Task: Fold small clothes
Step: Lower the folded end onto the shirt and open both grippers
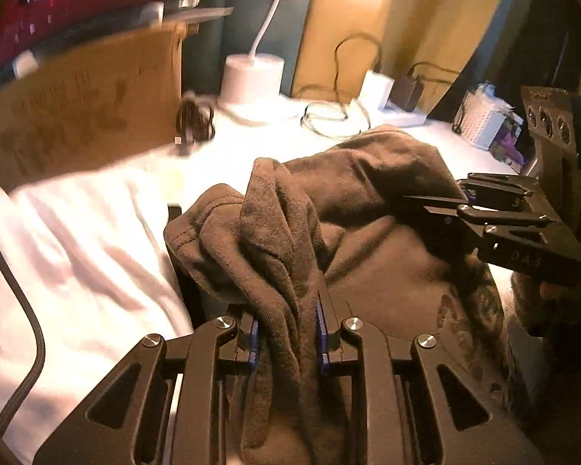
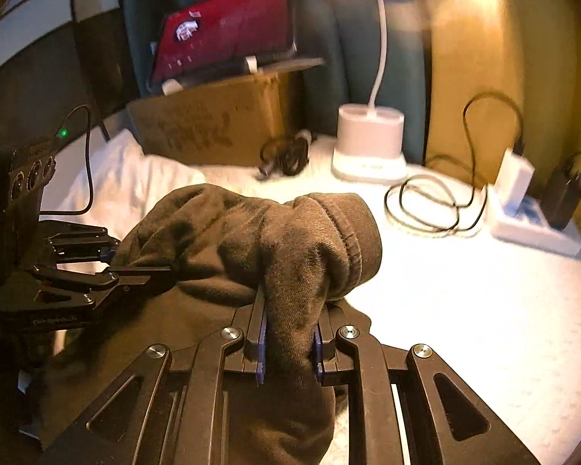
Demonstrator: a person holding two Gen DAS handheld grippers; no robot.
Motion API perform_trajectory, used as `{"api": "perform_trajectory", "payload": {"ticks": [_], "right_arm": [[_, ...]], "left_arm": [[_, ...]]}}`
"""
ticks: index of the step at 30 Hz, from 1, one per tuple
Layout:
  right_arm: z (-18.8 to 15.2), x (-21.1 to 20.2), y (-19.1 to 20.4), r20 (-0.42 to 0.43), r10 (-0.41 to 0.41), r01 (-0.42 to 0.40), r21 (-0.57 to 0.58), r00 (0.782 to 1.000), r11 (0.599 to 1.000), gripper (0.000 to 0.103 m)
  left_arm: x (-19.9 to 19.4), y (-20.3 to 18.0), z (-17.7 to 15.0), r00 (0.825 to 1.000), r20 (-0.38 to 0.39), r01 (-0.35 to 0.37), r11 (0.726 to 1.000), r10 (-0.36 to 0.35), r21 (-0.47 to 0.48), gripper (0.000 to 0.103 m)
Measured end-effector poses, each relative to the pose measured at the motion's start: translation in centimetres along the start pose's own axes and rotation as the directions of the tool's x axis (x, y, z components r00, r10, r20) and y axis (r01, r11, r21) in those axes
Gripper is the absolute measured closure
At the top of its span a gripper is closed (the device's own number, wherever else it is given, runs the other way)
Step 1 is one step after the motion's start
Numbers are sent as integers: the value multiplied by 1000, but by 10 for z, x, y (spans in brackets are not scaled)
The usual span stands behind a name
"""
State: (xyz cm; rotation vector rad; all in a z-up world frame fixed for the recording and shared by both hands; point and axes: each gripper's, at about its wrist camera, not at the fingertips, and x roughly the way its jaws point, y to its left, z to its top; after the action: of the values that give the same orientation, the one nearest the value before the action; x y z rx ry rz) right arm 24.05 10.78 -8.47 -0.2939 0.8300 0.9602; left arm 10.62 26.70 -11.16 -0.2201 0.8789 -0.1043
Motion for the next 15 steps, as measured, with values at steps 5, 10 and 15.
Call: {"api": "perform_trajectory", "payload": {"ticks": [5, 10, 15], "right_arm": [[-4, 26, -21, -75, 60, -55, 74, 995, 996, 81], [2, 33, -38, -89, 109, -95, 147, 990, 985, 63], [7, 35, -55, -57, 128, -115, 191, 990, 975, 63]], "left_arm": [[2, 4, 7, 999, -34, 6, 1000, -7, -29, 75], [6, 4, 14, 999, -42, -20, 999, 19, -26, 74], [10, 9, 14, 998, -32, -52, 998, 50, -44, 72]]}}
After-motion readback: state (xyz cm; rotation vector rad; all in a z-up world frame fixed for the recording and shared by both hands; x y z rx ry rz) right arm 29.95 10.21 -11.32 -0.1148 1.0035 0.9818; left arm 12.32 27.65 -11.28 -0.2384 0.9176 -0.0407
